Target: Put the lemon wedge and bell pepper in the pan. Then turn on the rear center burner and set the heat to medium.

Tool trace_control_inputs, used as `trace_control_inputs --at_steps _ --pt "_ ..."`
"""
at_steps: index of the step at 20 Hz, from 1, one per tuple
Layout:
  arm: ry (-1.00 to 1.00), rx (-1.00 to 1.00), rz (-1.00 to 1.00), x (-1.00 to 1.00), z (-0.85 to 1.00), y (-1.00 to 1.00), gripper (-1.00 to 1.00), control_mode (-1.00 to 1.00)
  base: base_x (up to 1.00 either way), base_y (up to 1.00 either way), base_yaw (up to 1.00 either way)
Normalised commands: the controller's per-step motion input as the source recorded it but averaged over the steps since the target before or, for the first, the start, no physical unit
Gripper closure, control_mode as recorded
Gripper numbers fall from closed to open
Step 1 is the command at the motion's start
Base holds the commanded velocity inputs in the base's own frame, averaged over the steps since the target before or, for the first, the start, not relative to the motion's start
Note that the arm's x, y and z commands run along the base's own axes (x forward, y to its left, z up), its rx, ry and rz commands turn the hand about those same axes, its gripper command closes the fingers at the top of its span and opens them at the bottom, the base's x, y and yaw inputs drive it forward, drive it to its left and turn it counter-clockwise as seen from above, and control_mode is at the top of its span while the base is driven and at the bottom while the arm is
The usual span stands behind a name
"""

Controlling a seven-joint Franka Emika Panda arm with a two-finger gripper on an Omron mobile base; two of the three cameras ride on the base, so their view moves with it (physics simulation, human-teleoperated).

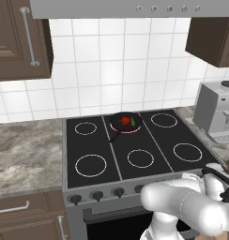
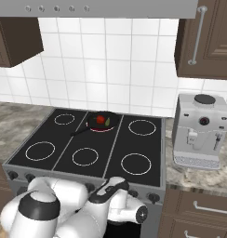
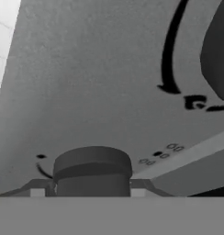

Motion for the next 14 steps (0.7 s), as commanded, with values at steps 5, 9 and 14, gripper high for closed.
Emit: trace_control_inputs --at_steps 5,9,14 --pt "0.01 -0.48 0.0 0.5 0.2 0.0 1.0 -1.0 0.0 0.0 0.0" --pt "0.06 -0.51 0.0 0.67 0.35 0.0 1.0 -1.0 0.0 0.0 0.0" --pt "0.23 -0.56 0.0 0.85 0.45 0.0 1.0 -1.0 0.0 0.0 0.0"
